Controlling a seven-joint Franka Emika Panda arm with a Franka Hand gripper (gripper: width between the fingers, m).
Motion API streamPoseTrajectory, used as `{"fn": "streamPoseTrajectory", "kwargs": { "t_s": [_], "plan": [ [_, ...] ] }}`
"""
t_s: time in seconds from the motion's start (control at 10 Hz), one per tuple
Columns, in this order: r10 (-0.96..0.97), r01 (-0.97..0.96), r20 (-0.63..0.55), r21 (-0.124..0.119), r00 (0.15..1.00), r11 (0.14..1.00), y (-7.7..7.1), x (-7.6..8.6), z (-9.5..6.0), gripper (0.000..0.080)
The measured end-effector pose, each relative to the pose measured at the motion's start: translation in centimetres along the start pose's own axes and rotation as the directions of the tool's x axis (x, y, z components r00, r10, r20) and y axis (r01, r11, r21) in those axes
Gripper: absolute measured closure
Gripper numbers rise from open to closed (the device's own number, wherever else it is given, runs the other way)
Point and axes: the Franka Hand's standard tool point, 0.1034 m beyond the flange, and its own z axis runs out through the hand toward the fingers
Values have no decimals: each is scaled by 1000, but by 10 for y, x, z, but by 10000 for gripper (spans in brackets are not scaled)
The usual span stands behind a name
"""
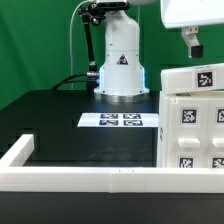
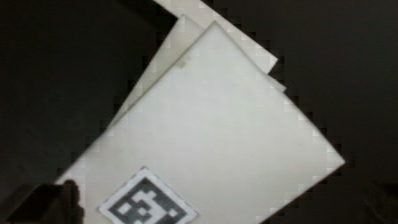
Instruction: Assemble cabinet
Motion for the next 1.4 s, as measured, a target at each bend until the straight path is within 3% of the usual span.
{"fn": "streamPoseTrajectory", "kwargs": {
  "t_s": [0.2, 0.5, 0.8, 1.2, 1.3, 1.4],
  "plan": [
    [-176, 176, 0, 0, 984, 984, 0, 0, 0, 2],
    [-532, 532, 4, -1, 847, 847, 1, 0, 0, 2],
    [-853, 853, 7, 1, 522, 522, 2, 0, 2, 2],
    [-958, 958, 7, 0, 287, 287, 4, 3, 1, 2],
    [-983, 983, 9, -1, 185, 185, 5, 4, 2, 2],
    [-996, 996, 21, -20, 82, 82, 4, 3, 2, 2]
  ]
}}
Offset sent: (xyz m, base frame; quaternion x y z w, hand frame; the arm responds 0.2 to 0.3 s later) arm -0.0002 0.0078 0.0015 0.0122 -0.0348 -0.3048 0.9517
